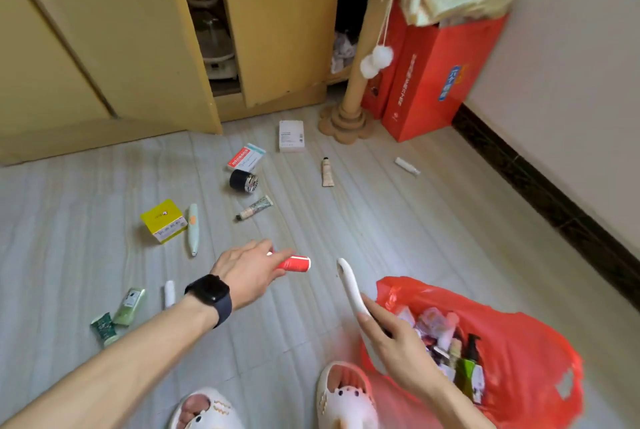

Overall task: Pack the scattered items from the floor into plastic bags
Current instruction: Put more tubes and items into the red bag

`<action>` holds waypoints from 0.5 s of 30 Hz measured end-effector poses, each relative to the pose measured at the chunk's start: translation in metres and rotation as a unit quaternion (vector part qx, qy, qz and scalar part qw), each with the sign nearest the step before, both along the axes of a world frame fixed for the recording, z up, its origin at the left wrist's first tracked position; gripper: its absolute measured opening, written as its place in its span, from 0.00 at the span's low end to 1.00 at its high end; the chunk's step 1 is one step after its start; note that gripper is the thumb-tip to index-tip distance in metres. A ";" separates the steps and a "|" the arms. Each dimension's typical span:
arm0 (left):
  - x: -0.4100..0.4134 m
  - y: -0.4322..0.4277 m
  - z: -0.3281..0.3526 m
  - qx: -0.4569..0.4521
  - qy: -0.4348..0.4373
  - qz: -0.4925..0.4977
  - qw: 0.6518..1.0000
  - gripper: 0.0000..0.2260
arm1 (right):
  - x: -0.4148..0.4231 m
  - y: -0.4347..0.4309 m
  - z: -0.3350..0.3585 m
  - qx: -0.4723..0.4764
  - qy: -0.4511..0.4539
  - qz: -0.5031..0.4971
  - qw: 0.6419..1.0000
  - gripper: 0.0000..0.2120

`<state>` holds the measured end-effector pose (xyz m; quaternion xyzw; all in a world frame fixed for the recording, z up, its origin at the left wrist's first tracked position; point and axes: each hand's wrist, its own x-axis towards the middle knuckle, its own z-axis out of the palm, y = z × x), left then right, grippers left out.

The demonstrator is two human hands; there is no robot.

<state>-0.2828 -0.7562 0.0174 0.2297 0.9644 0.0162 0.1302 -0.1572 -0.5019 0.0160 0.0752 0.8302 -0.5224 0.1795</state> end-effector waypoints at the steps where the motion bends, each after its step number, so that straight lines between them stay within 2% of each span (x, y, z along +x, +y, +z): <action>1: 0.003 0.024 0.013 0.023 -0.006 -0.017 1.000 0.18 | 0.012 0.018 0.007 0.006 0.000 -0.034 0.999 0.16; 5: 0.021 0.113 0.040 0.116 0.011 -0.112 0.987 0.19 | 0.049 0.088 0.012 0.030 -0.022 -0.174 0.984 0.15; 8: 0.038 0.177 0.035 0.130 0.018 -0.180 0.975 0.19 | 0.069 0.133 0.009 0.076 -0.067 -0.253 0.962 0.12; 11: 0.059 0.230 0.012 0.082 0.000 -0.222 0.972 0.19 | 0.082 0.162 0.000 0.110 -0.140 -0.273 0.945 0.10; 15: 0.087 0.262 -0.028 -0.027 -0.003 -0.282 0.959 0.25 | 0.081 0.178 -0.013 0.120 -0.232 -0.242 0.934 0.19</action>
